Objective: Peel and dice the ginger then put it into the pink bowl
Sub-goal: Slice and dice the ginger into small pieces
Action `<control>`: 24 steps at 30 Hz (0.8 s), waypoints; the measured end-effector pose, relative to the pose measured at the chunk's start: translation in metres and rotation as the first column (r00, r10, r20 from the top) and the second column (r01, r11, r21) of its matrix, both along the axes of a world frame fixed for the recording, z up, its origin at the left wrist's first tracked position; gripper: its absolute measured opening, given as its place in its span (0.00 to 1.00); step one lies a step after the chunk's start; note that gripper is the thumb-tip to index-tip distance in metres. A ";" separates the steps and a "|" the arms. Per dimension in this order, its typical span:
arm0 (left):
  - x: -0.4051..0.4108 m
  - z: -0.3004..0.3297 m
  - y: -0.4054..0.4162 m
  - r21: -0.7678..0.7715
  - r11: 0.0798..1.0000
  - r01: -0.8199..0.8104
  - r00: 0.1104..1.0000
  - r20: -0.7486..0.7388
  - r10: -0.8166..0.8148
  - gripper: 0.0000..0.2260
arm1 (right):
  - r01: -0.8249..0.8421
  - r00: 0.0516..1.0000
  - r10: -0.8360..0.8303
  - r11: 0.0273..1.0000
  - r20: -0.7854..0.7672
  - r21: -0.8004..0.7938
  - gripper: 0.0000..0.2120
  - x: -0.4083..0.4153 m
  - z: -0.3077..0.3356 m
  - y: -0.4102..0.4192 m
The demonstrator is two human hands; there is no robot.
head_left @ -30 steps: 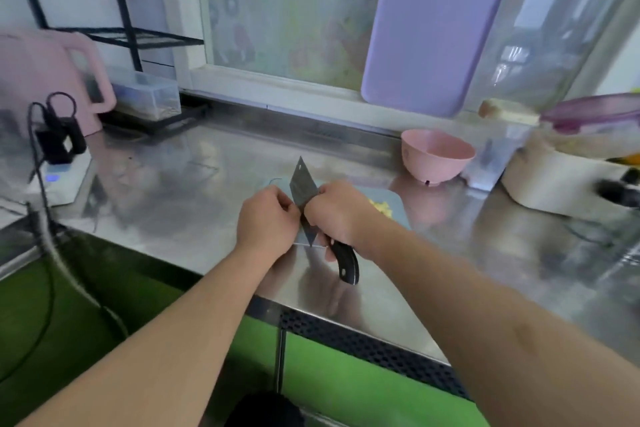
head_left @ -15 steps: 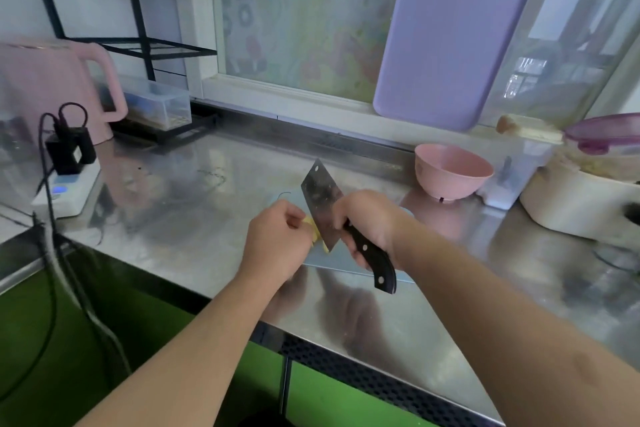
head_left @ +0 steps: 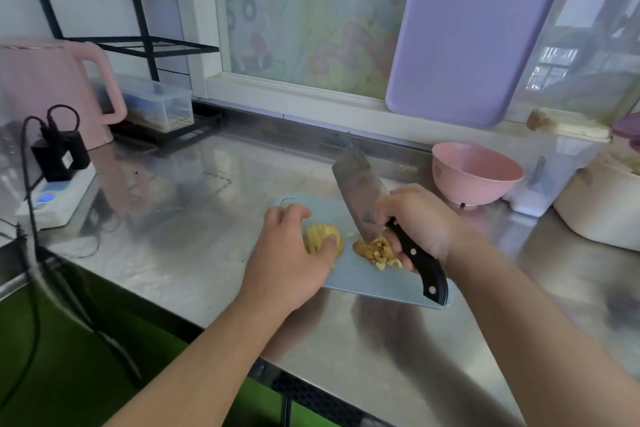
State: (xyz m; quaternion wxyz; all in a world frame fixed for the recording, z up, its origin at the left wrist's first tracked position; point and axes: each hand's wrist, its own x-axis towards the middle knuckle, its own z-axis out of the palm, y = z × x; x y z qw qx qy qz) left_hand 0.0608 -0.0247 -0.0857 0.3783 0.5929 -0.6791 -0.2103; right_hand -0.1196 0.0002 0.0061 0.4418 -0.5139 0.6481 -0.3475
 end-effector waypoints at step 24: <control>0.013 -0.001 -0.037 -0.085 0.971 0.225 0.948 0.251 -0.197 0.21 | -0.054 0.991 0.040 0.992 -0.125 -0.114 0.08 -0.002 -0.027 -0.001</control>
